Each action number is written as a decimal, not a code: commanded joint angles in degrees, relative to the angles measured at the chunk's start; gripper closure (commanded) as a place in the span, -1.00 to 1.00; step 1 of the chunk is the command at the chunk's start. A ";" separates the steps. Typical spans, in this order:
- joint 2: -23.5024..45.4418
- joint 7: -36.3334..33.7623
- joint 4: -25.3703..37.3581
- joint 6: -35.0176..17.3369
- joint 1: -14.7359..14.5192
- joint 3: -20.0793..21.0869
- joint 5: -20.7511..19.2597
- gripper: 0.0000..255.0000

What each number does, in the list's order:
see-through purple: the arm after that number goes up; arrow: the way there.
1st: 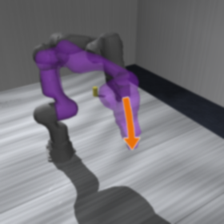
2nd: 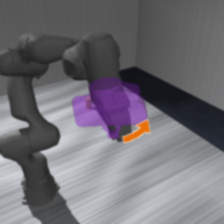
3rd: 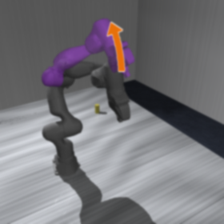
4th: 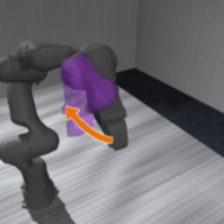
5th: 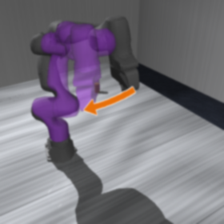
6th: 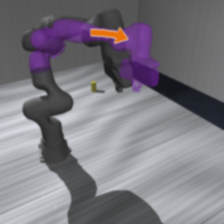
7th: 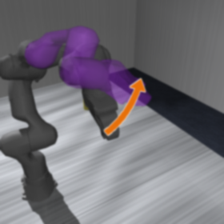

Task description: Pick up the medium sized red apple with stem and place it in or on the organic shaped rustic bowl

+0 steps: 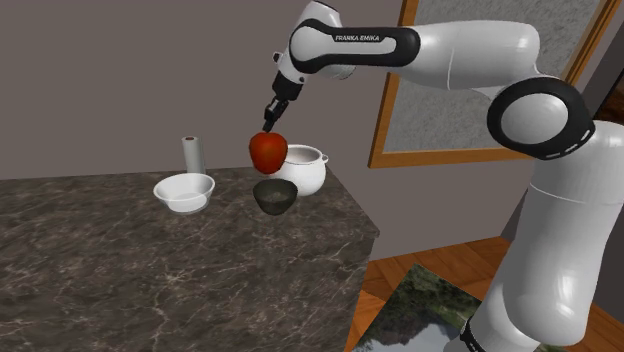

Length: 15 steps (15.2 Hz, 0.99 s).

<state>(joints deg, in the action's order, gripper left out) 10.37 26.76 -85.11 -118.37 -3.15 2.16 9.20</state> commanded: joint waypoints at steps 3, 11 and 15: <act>4.71 3.31 10.33 6.26 2.64 -1.29 1.35 1.00; 8.07 6.45 14.24 7.41 5.01 -2.03 2.71 1.00; 7.10 7.14 9.72 3.91 4.95 -1.98 2.96 1.00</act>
<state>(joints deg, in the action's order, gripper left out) 17.68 33.63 -74.23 -113.47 1.75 0.18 12.06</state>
